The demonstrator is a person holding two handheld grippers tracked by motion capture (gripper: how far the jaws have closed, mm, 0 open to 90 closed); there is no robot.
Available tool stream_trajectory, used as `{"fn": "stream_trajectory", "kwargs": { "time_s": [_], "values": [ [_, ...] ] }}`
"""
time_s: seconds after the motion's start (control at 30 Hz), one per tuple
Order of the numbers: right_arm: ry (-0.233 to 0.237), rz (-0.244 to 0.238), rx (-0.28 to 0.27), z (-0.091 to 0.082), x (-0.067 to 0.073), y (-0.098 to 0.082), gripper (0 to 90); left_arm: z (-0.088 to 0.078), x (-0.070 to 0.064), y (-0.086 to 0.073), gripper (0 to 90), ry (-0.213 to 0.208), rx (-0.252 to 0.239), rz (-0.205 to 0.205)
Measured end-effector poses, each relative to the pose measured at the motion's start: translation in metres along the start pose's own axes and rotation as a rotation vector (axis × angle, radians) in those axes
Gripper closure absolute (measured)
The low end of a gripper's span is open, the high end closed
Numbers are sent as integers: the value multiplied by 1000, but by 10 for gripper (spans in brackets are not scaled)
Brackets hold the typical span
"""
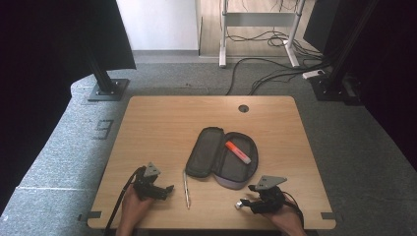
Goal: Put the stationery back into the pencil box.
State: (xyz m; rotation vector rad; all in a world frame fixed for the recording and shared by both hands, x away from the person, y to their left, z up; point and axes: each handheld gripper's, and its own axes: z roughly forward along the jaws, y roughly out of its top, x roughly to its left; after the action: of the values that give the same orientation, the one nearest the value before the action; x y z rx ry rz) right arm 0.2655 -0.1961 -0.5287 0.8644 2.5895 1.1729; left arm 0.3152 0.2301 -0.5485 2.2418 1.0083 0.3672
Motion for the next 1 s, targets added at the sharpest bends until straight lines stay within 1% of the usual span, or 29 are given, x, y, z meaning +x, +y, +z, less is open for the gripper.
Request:
{"fn": "stream_trajectory", "kwargs": {
  "time_s": [0.37,0.47,0.53,0.63,0.73,0.8,0.87,0.9,0.97,1.0],
  "values": [
    [44,-16,20,12,8,-1,390,0,0,0,0,0,0,0],
    [51,-25,33,15,9,-1,408,0,0,0,0,0,0,0],
    [60,-19,27,17,9,0,427,0,0,0,0,0,0,0],
    [64,-32,26,17,10,1,463,0,0,0,0,0,0,0],
    [73,-41,33,18,11,2,470,0,0,0,0,0,0,0],
    [71,-61,49,19,13,2,464,0,0,0,0,0,0,0],
    [78,-64,55,20,15,2,468,0,0,0,0,0,0,0],
    [78,-69,61,20,15,1,484,0,0,0,0,0,0,0],
    [62,-87,73,20,17,0,518,0,0,0,0,0,0,0],
    [59,-88,72,20,17,-1,530,0,0,0,0,0,0,0]
  ]
}}
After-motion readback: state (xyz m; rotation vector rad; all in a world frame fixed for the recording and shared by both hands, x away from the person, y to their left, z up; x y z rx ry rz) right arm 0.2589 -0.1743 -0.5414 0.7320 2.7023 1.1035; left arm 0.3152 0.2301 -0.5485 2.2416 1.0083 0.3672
